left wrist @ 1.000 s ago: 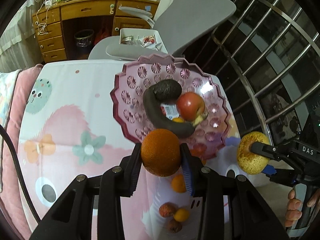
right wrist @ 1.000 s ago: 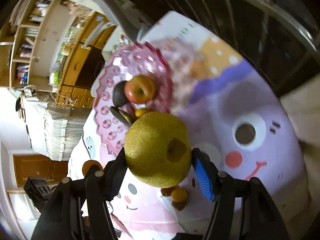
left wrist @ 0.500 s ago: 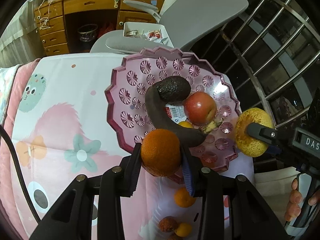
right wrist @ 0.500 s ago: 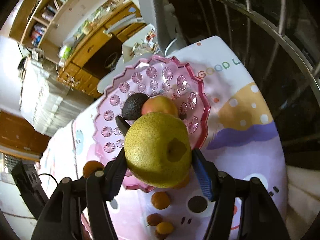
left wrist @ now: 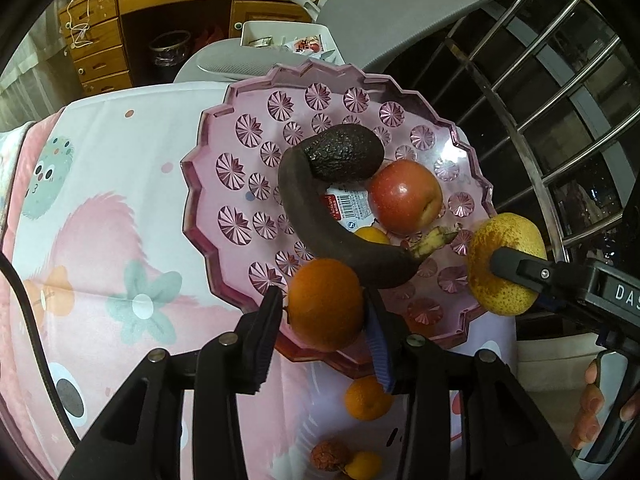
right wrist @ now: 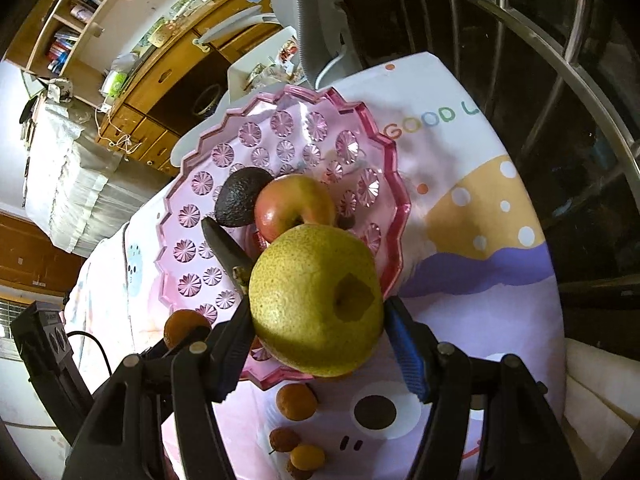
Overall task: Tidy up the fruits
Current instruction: 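Place orange and pear into the pink bowl and open both grippers, then withdraw both grippers from the bowl toward the remaining fruits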
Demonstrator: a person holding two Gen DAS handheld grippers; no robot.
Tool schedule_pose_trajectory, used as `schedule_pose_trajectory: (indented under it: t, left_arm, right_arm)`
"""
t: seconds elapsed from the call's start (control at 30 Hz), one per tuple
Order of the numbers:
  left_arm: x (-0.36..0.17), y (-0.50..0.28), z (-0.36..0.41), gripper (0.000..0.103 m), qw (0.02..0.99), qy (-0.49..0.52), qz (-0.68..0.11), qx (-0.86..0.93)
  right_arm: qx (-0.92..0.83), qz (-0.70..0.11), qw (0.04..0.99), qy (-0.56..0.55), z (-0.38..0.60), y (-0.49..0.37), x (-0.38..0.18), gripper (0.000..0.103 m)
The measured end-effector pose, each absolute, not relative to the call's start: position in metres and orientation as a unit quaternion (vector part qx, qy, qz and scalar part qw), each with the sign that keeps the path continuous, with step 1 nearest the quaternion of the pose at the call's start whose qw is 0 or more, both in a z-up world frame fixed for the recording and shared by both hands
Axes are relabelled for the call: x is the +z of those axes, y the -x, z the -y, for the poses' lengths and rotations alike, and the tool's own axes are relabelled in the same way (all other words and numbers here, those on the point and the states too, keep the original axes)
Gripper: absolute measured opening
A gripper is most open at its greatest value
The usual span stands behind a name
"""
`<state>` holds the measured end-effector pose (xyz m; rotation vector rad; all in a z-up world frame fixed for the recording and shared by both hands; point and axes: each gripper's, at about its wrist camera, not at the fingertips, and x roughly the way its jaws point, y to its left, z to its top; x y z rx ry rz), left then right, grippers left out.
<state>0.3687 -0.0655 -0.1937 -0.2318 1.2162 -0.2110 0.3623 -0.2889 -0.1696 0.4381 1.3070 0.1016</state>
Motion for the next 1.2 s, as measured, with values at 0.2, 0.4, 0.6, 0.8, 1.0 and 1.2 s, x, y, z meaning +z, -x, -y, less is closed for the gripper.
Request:
schedule_pose_trajectory:
  t: [0.2, 0.4, 0.6, 0.8, 1.0, 1.2]
  left_arm:
    - [-0.186, -0.364, 0.058, 0.055, 0.811, 0.116, -0.565, -0.098]
    - [-0.181, -0.351, 0.049, 0.057, 0.810, 0.121, -0.566, -0.094]
    - [-0.173, -0.329, 0.041, 0.057, 0.810, 0.123, -0.564, -0.101]
    - [-0.165, -0.302, 0.032, 0.057, 0.811, 0.125, -0.560, -0.119]
    - [-0.163, -0.266, 0.017, 0.057, 0.806, 0.119, -0.563, -0.139]
    - [-0.161, -0.225, -0.001, 0.057, 0.804, 0.113, -0.560, -0.163]
  right_arm:
    - [0.053, -0.586, 0.781, -0.208, 0.289, -0.359, -0.161, 0.066]
    - [0.052, -0.573, 0.793, -0.202, 0.287, -0.350, -0.148, 0.066]
    - [0.042, -0.574, 0.795, -0.194, 0.283, -0.331, -0.143, 0.066]
    - [0.029, -0.577, 0.795, -0.185, 0.271, -0.297, -0.139, 0.066]
    - [0.016, -0.572, 0.801, -0.177, 0.255, -0.259, -0.132, 0.066]
    - [0.006, -0.559, 0.813, -0.165, 0.234, -0.218, -0.123, 0.066]
